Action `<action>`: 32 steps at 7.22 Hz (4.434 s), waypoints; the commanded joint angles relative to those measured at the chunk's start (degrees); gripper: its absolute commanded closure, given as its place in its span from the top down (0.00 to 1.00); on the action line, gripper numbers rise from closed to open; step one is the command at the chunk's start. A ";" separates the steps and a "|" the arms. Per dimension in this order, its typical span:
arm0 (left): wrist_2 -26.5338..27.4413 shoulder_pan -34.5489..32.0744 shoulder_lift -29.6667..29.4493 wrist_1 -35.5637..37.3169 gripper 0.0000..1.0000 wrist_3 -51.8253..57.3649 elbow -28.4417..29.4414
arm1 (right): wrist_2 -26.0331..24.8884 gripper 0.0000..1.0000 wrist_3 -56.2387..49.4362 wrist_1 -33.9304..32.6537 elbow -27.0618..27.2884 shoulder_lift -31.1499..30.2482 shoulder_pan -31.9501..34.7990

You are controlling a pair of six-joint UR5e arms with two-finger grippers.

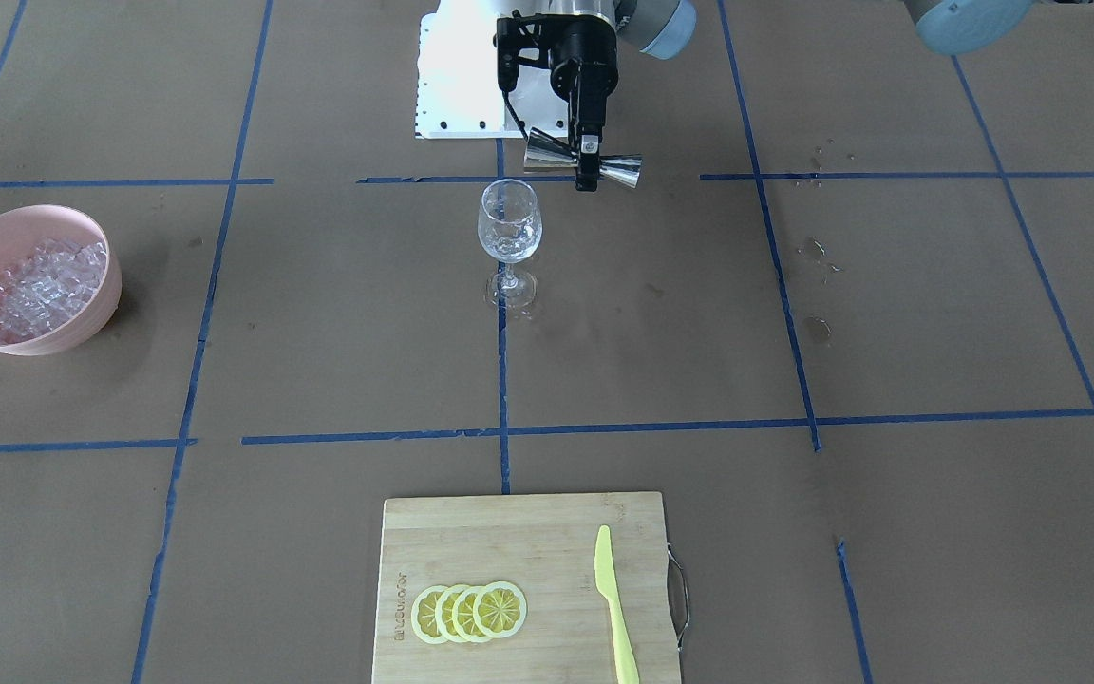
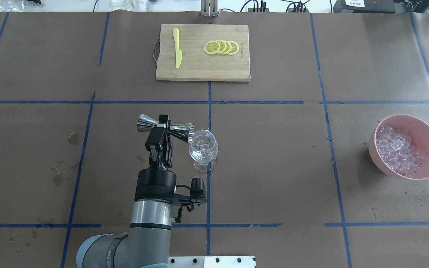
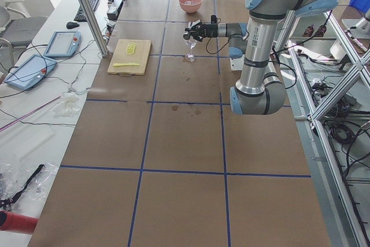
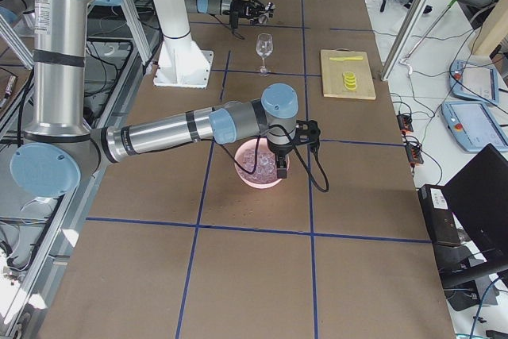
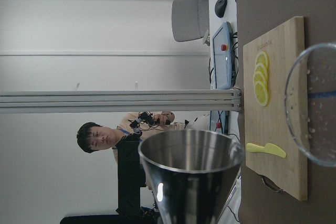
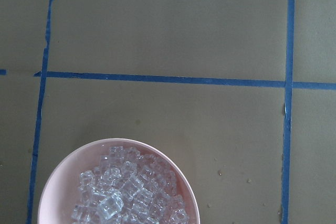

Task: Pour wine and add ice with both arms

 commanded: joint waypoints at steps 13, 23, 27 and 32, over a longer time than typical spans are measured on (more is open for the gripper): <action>-3.07 -6.79 31.08 -36.06 0.00 0.29 1.89 | -4.13 1.00 2.68 0.00 -0.26 1.44 -4.75; -6.24 -8.63 34.61 -42.60 0.00 0.29 2.78 | -16.17 0.92 30.48 19.43 -1.32 -3.13 -25.59; -6.50 -8.99 34.61 -42.95 0.00 0.29 3.13 | -16.36 0.83 29.87 19.78 -2.90 -2.52 -27.98; -6.50 -8.99 34.61 -43.39 0.00 0.21 3.13 | -16.36 0.38 29.60 19.78 -3.78 -2.52 -28.07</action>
